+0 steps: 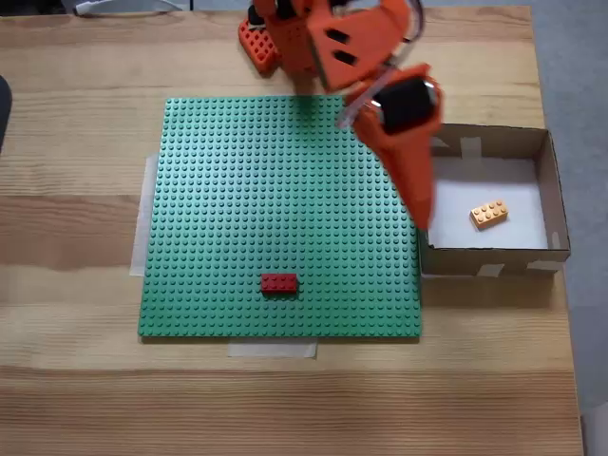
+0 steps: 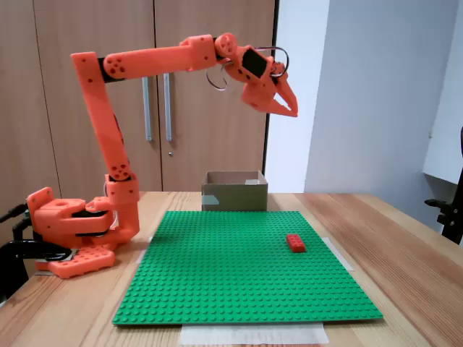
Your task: Pick the yellow lego block and put it in the box.
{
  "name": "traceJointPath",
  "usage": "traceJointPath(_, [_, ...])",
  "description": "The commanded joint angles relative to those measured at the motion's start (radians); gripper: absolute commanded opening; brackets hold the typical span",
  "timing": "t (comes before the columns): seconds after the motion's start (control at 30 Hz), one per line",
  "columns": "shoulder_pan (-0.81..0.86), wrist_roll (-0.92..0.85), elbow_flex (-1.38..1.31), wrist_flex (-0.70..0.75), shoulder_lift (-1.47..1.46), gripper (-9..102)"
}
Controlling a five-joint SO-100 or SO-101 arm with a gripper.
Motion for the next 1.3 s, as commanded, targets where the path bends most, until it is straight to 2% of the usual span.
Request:
traceJointPath(0.0, [0.048,-0.025,0.055,-0.037,0.127,-1])
traceJointPath(0.33, [0.183,-0.061,0.405,-0.063,0.5,-1])
traceJointPath(0.67, [0.353,0.037,0.676,0.006,0.785,-1])
traceJointPath(0.8, [0.377,0.046,0.756,0.058,0.85,-1])
traceJointPath(1.27, [0.393,0.044,1.112,0.067,1.091,-1])
